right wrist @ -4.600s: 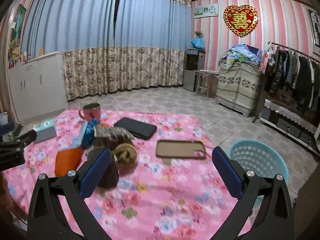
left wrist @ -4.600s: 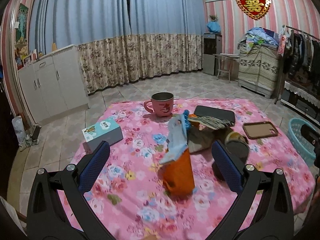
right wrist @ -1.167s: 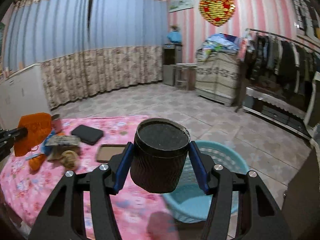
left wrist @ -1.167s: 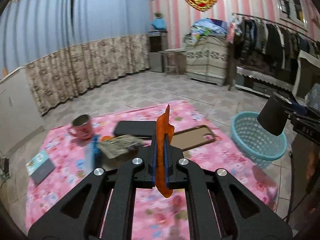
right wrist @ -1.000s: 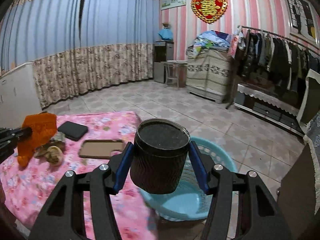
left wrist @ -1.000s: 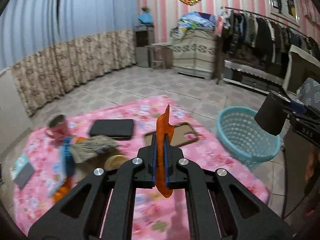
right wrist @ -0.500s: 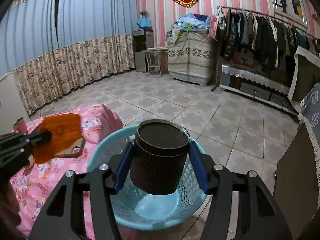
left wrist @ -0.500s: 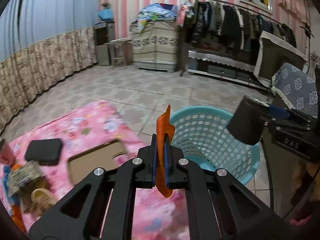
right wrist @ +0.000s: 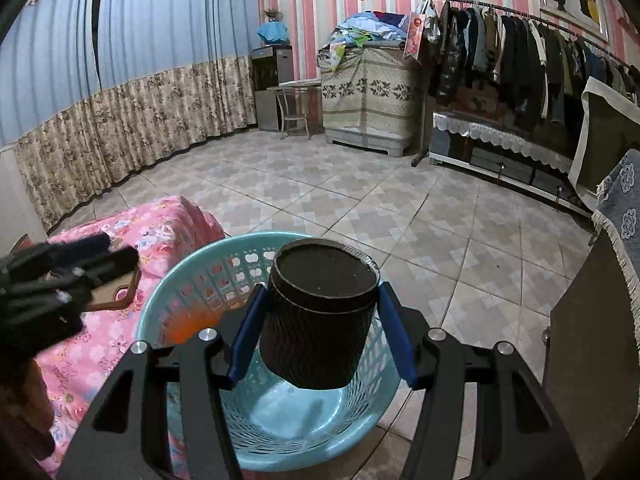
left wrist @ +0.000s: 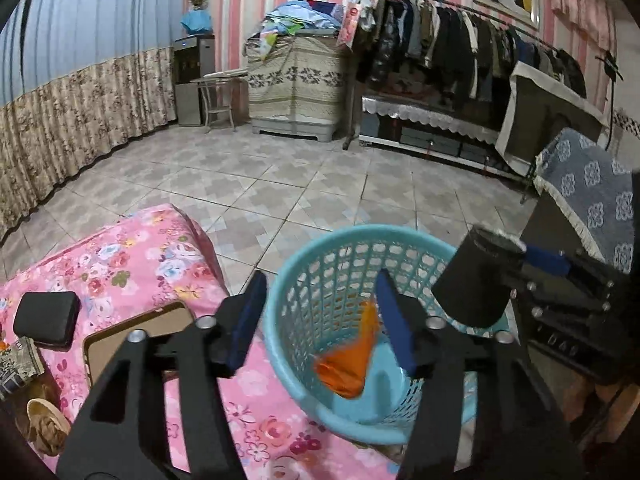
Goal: Collect trash
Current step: 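Carry the orange bag and dark cup to the blue basket and release both, then move both tools back over the tablecloth toward the remaining items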
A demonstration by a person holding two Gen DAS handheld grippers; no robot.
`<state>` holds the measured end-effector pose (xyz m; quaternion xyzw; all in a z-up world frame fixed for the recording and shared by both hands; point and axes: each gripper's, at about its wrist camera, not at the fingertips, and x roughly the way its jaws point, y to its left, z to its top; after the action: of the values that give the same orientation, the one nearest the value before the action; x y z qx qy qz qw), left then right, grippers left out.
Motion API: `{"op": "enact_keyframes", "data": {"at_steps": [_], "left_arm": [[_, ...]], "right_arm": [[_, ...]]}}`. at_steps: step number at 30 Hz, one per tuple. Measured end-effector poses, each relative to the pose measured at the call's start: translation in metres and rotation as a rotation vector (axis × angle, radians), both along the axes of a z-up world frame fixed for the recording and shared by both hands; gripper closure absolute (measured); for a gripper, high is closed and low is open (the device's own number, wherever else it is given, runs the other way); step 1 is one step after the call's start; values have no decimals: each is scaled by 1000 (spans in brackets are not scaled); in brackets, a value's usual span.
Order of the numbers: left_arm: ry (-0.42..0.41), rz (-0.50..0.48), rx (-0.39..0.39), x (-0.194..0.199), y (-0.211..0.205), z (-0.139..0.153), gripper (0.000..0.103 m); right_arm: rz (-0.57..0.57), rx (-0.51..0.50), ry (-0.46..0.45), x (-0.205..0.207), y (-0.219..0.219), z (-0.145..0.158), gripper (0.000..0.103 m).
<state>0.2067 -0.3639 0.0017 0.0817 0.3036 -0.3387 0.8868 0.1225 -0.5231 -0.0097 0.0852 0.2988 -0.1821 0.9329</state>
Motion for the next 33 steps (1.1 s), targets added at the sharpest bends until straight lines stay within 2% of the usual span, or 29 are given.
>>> {"op": "enact_keyframes", "data": {"at_steps": [2,4,6,8,12,13,14,16,19,22,26,33], "left_arm": [[-16,38,7,2,8,4,34],[-48,81,14,2,17,9,19],[-58,112,12,1,26,13,14],[-53,136,11,1,37,14,14],[-77,184,44,-4,51,17,6],[-89,202,52,-7,55,19,6],[-97,214,57,-9,58,20,6],[-103,226,63,-11,65,22,6],[-110,251,64,-13,79,26,5],[-113,284,52,-15,96,31,5],[-129,339,48,-22,123,37,5],[-179,423,81,-42,178,48,5]], "right_arm": [[0,4,5,2,-1,-3,47],[1,6,10,3,1,-7,47],[-2,10,18,6,1,-12,47],[-6,12,24,10,1,-15,46],[-9,5,19,18,5,-17,45],[-10,-3,15,20,7,-16,42],[-13,-11,13,23,8,-15,32],[-29,-28,1,27,11,-12,23],[-48,-53,-4,29,13,-5,16],[-50,-56,-10,27,19,3,16],[-20,-60,-33,16,37,14,10],[56,-38,-79,-3,81,32,8]]}}
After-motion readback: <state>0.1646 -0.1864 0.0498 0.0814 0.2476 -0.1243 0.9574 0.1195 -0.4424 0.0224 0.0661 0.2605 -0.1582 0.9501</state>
